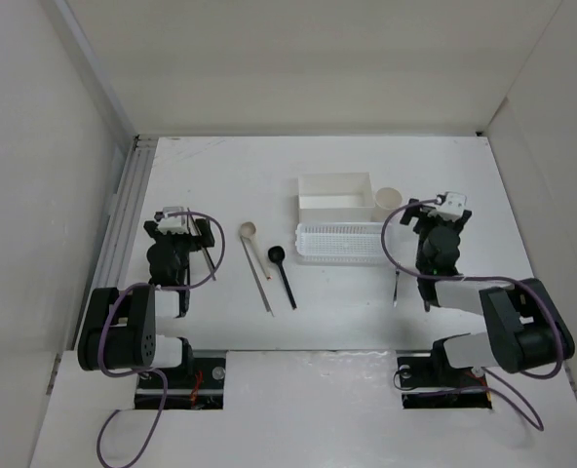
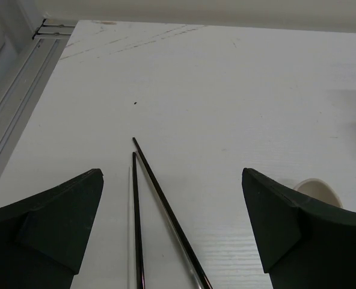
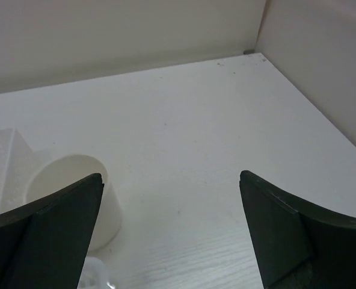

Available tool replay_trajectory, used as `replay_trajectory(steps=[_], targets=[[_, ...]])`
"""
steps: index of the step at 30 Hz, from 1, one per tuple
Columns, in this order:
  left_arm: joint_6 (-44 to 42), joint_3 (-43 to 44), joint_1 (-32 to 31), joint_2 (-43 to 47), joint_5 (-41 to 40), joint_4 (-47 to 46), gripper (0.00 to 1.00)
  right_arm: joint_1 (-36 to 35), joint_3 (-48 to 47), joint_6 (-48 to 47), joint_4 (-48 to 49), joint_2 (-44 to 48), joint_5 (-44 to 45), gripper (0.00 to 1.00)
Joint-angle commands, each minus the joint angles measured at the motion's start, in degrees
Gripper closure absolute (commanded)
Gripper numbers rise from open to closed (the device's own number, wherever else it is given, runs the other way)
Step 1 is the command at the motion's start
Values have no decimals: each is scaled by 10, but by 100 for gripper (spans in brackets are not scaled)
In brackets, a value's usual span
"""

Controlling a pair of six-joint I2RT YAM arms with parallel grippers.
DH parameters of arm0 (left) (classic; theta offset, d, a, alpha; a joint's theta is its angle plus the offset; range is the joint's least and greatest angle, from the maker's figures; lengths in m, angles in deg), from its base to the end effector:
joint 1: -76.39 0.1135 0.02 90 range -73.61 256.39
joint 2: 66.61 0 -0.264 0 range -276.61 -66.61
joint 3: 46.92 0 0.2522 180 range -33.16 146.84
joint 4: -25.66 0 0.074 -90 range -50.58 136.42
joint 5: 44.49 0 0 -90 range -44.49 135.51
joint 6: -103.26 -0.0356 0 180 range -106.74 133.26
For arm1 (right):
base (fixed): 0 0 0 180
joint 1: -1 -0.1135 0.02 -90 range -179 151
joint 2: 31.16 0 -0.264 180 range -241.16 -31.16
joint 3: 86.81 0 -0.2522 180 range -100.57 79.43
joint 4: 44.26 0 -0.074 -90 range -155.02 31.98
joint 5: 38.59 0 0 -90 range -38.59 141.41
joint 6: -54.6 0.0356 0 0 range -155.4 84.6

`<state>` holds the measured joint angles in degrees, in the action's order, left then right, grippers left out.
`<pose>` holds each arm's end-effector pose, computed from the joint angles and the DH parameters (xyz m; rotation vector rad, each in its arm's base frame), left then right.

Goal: Sort the eating utensils into containers

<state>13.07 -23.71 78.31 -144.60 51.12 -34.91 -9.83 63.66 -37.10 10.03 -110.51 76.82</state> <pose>0.2194 0.0039 0.1767 0.0574 1.4692 -0.0420 0.2384 0.0300 0.1885 0.1946 1.4910 -0.2026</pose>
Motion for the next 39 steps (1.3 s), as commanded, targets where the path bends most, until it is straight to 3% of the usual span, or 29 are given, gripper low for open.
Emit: replay_trajectory(steps=[1,3,5,6,7,9,10,12,13,14,15,17,18,19,21,24,28,32,39], targets=[[-8,7,-2,15,9,-76,0,-42,-99,-3,-133,69,100,0],[-35,7,-7,21,53,-62,0,-42,-165,-3,-292,135,111,0],[-30,13,-7,21,65,-70,0,-42,-254,-62,-357,174,98,0],[-35,13,-2,46,87,-30,0,-36,-286,-84,-424,179,91,0],[-65,73,4,72,172,52,0,-36,-361,-98,-467,179,96,0],[-147,181,-10,114,232,255,0,-31,-444,-107,-554,155,133,0],[-168,228,-19,114,211,364,0,-31,-479,-91,-620,146,183,0],[-188,324,-19,106,148,406,0,-24,-573,-14,-698,134,192,0],[-188,342,-19,96,101,414,0,-5,-609,12,-813,133,122,1],[-179,376,-19,91,10,421,0,63,-667,42,-858,126,-82,1],[-167,392,-19,86,-31,429,0,99,-683,69,-889,118,-166,8],[-162,425,-19,73,-83,487,0,161,-693,127,-978,77,-262,23],[-168,459,-19,65,-73,518,0,171,-700,141,-1016,60,-252,34],[-196,472,-19,58,-54,550,0,178,-706,168,-1058,17,-239,55],[-185,499,-19,58,-15,617,0,197,-701,183,-1174,-28,-255,71],[-156,504,-19,58,31,649,0,197,-637,188,-1208,-72,-302,67],[-128,478,-19,64,51,649,0,197,-546,211,-1234,-77,-266,58],[-114,452,-19,79,56,629,0,197,-557,218,-1280,-107,-223,57],[-114,428,-19,79,23,568,0,115,-512,204,-1287,-184,-206,57]])
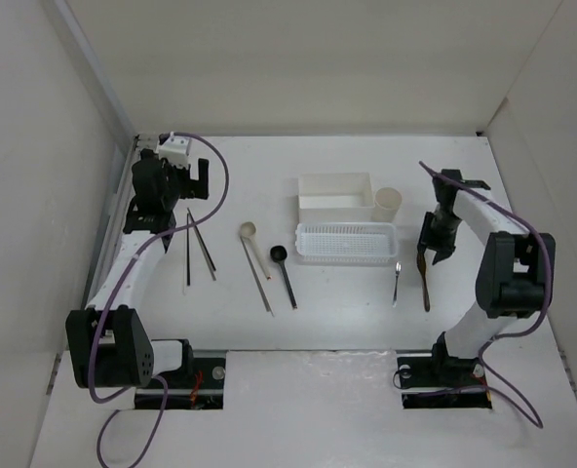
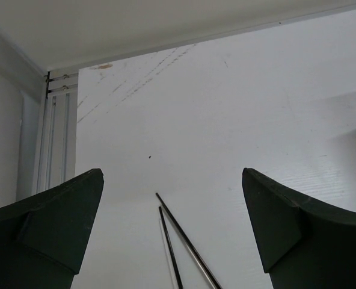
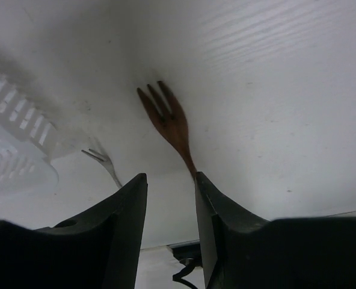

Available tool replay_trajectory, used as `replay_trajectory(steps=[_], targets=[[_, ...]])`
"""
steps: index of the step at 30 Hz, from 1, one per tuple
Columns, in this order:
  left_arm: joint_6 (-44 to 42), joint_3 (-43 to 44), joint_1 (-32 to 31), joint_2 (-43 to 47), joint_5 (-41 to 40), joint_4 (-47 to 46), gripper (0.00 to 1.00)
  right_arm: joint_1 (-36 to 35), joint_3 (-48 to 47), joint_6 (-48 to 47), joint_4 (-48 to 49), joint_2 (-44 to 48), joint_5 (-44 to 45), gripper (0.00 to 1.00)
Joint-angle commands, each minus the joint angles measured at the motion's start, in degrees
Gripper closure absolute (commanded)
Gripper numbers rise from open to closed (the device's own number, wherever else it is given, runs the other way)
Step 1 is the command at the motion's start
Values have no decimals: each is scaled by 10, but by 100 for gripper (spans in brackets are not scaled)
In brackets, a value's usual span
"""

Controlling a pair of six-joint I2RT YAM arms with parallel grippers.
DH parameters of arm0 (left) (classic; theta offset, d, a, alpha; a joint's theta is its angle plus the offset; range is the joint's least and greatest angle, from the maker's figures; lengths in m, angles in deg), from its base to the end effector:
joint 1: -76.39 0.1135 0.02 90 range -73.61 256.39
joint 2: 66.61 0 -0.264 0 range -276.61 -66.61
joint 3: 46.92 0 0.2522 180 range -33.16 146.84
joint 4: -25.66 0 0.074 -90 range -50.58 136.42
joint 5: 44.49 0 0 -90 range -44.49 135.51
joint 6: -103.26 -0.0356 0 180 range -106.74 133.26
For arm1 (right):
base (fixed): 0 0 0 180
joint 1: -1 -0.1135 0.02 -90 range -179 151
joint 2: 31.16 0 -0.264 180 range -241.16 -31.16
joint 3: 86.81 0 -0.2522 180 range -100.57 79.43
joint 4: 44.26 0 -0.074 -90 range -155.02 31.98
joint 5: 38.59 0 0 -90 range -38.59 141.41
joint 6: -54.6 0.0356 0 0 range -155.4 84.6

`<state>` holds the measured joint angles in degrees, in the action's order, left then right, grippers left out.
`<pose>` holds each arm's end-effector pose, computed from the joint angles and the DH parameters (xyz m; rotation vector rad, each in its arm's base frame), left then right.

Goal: Sort the eating utensils into containers

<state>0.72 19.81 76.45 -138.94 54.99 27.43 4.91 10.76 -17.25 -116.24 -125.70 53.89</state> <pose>0.2991 -0.0056 0.3264 0.3067 1.6698 0.0238 0.2980 -0.0219 0.2148 0.5837 2.9769 -0.0457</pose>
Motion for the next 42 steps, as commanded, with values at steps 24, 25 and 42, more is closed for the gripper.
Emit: replay_trajectory(steps=[24,25,42], targets=[[-3,-18,-1,49,-75,-93,0,-14,64,-38,57,-126,-5,100],[-3,-18,-1,49,-75,-87,0,-14,64,-38,57,-126,-5,100],[181,-23,-1,44,-2,-15,1,-85,46,3,475,221,103,100]])
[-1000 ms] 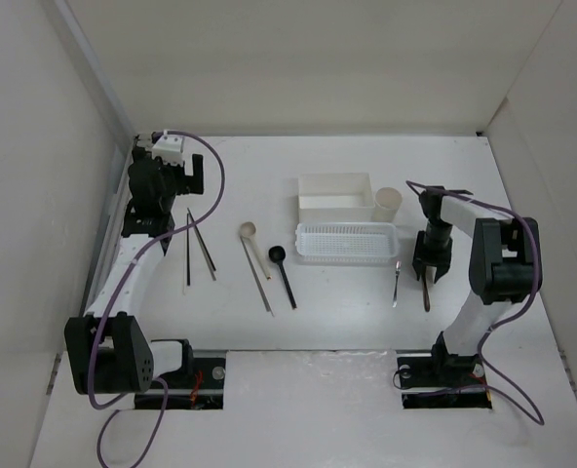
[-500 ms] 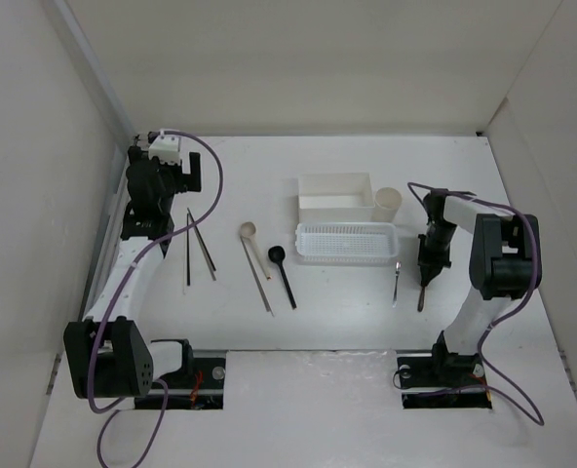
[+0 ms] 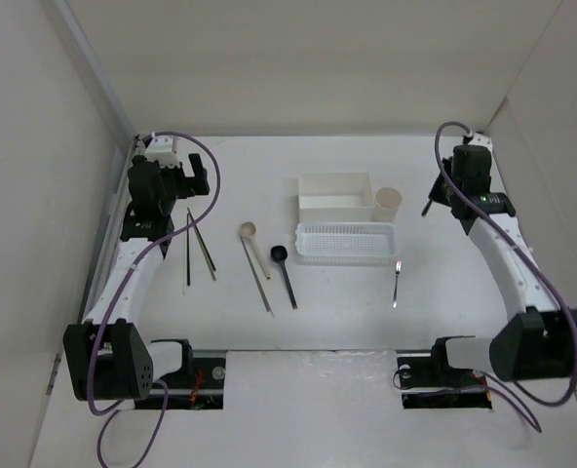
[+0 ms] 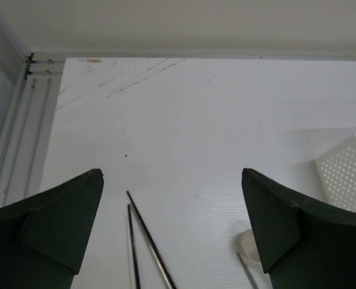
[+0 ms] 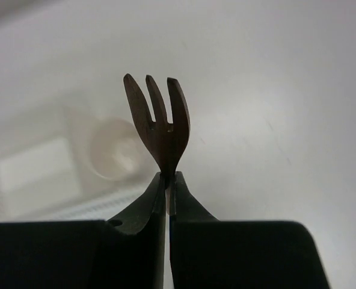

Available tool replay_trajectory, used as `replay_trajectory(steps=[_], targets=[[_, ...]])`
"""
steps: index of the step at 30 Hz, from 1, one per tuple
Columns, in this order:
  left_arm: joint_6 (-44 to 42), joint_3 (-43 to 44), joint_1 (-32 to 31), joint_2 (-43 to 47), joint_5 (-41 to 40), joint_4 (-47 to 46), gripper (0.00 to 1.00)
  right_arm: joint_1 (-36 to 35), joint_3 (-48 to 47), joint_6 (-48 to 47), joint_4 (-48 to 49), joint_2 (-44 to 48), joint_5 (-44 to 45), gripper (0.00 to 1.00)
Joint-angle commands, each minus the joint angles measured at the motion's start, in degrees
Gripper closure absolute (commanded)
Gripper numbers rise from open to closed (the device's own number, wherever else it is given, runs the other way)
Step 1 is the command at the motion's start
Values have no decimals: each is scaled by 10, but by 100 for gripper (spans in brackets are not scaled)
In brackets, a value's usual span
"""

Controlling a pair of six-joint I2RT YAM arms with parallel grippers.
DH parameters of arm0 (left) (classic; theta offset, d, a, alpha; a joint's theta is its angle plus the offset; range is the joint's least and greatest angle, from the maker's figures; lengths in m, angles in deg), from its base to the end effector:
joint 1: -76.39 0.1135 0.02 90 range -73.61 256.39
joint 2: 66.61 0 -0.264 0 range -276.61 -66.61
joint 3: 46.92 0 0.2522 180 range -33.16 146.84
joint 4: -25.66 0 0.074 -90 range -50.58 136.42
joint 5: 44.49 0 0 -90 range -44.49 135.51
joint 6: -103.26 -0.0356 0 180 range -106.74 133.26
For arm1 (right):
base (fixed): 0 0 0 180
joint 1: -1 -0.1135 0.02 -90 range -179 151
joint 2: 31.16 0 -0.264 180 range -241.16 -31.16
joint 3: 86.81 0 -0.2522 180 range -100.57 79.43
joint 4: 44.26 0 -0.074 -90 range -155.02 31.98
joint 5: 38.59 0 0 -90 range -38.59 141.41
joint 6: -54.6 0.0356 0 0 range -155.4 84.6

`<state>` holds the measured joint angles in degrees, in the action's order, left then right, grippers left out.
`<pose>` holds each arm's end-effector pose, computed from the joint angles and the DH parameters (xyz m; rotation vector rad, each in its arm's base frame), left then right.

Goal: Sort the eating utensils into containers

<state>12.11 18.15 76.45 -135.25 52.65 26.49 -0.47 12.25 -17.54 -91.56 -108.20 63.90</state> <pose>0.2846 -0.0041 0.3353 0.1107 1.6440 -0.0865 0.2915 -0.0002 0.3132 0.4361 2.2659 -0.0820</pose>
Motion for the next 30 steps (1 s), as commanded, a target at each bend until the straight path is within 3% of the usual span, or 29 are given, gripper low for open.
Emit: replay_trajectory(steps=[1,3,10,22,25,30], targets=[[81,-7,-1,2,21,2,1,-41,44,-3,274,53,3,100],[87,-7,-1,2,21,9,1,-65,41,-14,345,37,3,100],[82,5,-1,2,20,23,1,-76,-44,-42,345,-118,-55,100],[71,5,-1,2,-2,22,0,-92,-16,-17,328,-144,-39,100],[71,5,-1,2,-2,17,0,-98,-16,-17,295,-144,-39,91],[59,5,-1,2,-7,11,0,-98,-9,-17,278,-130,-12,87]])
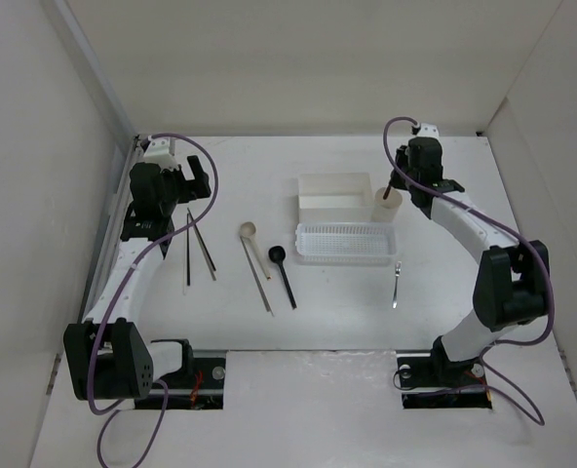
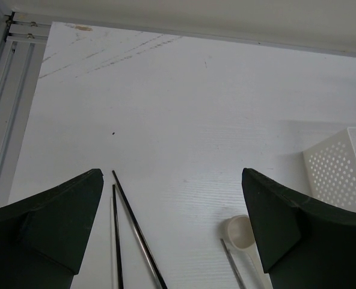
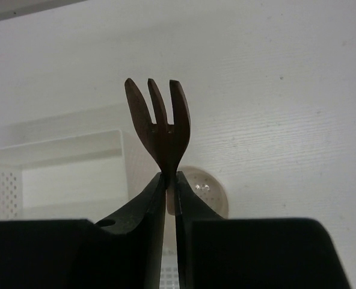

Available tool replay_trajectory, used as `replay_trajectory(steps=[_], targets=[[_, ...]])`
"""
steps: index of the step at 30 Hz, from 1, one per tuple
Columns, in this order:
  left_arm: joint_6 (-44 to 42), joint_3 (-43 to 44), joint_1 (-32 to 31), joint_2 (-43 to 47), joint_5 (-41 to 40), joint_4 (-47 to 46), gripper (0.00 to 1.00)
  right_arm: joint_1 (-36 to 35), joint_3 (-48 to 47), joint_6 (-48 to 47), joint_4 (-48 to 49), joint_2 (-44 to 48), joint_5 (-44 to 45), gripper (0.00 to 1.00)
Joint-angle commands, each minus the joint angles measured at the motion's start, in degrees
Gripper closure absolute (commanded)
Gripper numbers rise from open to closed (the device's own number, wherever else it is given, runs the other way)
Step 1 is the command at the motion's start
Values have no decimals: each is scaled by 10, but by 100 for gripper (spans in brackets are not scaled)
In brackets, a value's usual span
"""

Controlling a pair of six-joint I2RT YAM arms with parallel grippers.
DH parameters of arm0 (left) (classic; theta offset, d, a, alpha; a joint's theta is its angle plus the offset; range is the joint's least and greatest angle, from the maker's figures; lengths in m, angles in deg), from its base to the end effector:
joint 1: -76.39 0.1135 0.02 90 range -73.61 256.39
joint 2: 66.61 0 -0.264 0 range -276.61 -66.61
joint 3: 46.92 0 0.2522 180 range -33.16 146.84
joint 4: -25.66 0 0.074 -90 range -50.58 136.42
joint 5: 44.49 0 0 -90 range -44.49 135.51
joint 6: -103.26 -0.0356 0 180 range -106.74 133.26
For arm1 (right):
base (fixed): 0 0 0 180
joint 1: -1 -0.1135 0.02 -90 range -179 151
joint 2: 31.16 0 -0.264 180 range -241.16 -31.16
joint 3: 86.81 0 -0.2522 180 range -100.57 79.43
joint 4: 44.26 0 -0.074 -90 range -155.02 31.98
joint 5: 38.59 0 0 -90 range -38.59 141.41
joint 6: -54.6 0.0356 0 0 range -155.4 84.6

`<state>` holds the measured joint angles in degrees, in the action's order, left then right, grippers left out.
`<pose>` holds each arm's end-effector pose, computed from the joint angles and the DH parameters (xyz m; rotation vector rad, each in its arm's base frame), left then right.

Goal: Sort the eating utensils into containers

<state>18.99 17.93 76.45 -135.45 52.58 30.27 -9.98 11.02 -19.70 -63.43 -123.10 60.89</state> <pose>0.2844 -0.0041 0.3258 0.0044 1.7230 -0.1794 0.3673 0.0653 0.2818 0.1862 2.0620 0.1145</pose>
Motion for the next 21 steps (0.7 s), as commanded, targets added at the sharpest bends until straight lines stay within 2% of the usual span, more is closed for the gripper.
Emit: replay_trajectory(steps=[1,9,14,16,18,21], targets=[[-10,8,-1,4,-7,-27,0,-3,3,5,-3,19,24,85],[-10,2,-1,9,0,-33,0,-3,2,-1,-14,43,5,68],[-10,2,-1,19,0,-39,0,-3,-11,-6,-41,48,5,64],[-10,2,-1,20,0,-39,0,-9,-27,0,-65,66,12,61],[-10,2,-1,20,0,-45,0,-14,-33,26,-122,105,33,54],[-15,-10,-1,25,0,-60,0,-14,19,54,-138,173,27,53]])
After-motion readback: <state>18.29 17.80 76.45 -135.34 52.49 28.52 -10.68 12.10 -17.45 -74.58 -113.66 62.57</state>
